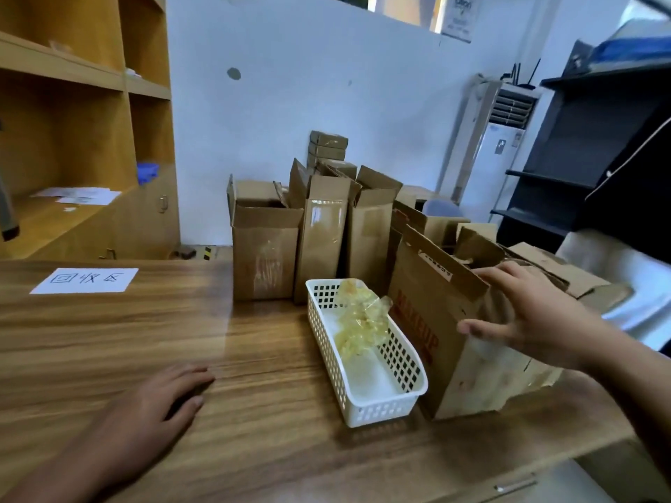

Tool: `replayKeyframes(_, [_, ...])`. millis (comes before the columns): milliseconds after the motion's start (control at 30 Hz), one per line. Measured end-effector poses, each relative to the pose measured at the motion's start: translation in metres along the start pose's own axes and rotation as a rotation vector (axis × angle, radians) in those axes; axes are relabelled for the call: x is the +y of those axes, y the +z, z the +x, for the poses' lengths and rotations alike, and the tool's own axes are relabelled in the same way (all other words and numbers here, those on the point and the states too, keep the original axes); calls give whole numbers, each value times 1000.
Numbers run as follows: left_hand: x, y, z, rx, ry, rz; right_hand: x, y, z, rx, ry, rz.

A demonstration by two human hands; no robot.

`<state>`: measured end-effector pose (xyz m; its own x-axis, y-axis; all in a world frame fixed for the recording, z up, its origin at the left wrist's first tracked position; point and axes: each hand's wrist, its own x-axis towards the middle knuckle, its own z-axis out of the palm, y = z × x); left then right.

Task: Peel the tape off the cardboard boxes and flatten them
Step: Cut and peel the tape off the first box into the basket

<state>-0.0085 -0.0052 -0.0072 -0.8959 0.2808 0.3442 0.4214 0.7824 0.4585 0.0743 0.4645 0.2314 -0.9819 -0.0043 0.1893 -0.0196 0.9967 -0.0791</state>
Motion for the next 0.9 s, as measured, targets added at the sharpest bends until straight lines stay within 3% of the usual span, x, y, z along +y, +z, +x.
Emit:
replayKeyframes(100, [-4, 3, 0, 22, 4, -22, 1, 12, 3, -2, -36, -97])
replayKeyframes(200, [-5, 5, 1, 62, 25, -27, -4, 28, 3, 16, -45, -40])
replayKeyframes(333, [-5, 5, 1, 69, 33, -30, -4, 39, 2, 113, -74, 18])
replayKeyframes(500, [-5, 5, 1, 67, 35, -21, -1, 59, 2, 209, -142, -91])
replayKeyframes(900, [2, 1, -1, 28, 30, -18, -18, 26, -4, 533, -213, -44])
